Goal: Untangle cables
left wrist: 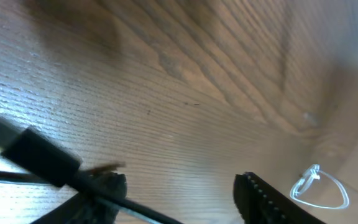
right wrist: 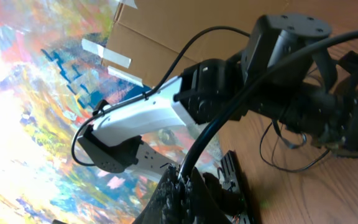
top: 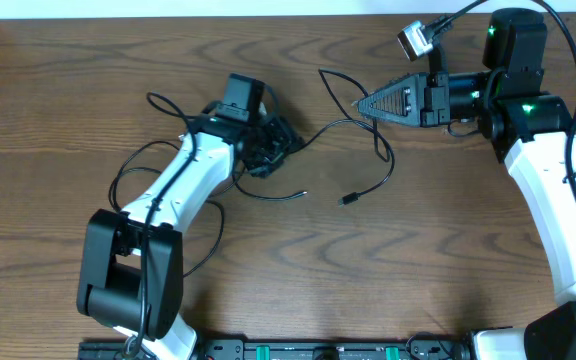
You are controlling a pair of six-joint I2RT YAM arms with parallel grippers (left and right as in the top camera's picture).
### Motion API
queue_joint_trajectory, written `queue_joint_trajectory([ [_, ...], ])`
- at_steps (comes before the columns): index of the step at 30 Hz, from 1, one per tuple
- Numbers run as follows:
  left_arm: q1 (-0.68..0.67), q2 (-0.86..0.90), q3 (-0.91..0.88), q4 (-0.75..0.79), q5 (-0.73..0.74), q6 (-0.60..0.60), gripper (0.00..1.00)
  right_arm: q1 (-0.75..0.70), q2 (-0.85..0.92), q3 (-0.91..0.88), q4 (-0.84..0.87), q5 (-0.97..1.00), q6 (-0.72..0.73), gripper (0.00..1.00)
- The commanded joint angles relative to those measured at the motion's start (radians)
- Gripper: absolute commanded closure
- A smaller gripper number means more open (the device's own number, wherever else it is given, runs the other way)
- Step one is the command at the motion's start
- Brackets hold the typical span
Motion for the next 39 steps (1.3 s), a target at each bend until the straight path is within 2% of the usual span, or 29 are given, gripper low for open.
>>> queue_joint_trajectory([
  [1, -0.024, 0.014, 0.000, -0.005, -0.087, -0.005, 0.56, 0.005, -0.023, 0.006, 0.000, -0.024, -0.021, 0.99],
  [3, -0.026, 0.014, 0.000, -0.004, -0.092, -0.005, 0.76, 0.005, -0.023, 0.006, 0.000, -0.024, -0.021, 0.99],
  [5, -0.026, 0.014, 0.000, -0.003, -0.084, -0.009, 0.92, 0.005, -0.023, 0.006, 0.000, -0.024, -0.023, 0.99],
  [7, -0.021, 0.014, 0.001, 0.018, -0.025, -0.008, 0.92, 0.005, -0.023, 0.006, 0.001, -0.023, -0.043, 0.99],
  [10, -0.008, 0.013, 0.001, 0.085, 0.138, -0.004, 0.93, 0.005, -0.023, 0.006, 0.003, 0.006, -0.059, 0.99],
  [15, 0.002, 0.013, 0.001, 0.204, 0.391, -0.005, 0.92, 0.005, -0.023, 0.005, -0.019, 0.113, -0.084, 0.99],
  [18, 0.002, 0.013, 0.001, 0.235, 0.488, -0.005, 0.92, 0.005, -0.023, 0.005, -0.056, 0.196, -0.098, 0.99],
  [20, 0.002, 0.013, 0.001, 0.235, 0.522, -0.005, 0.92, 0.007, -0.023, 0.005, -0.103, 0.260, -0.105, 0.99],
  [27, 0.001, 0.013, 0.001, 0.257, 0.592, -0.005, 0.92, 0.042, -0.023, 0.005, -0.348, 0.487, -0.273, 0.99],
  [30, -0.005, 0.013, 0.001, 0.290, 0.626, -0.005, 0.92, 0.077, -0.023, 0.005, -0.372, 0.552, -0.328, 0.99],
  [39, -0.042, 0.013, 0.001, 0.296, 0.669, -0.004, 0.92, 0.181, -0.023, 0.005, -0.370, 0.822, -0.328, 0.97],
])
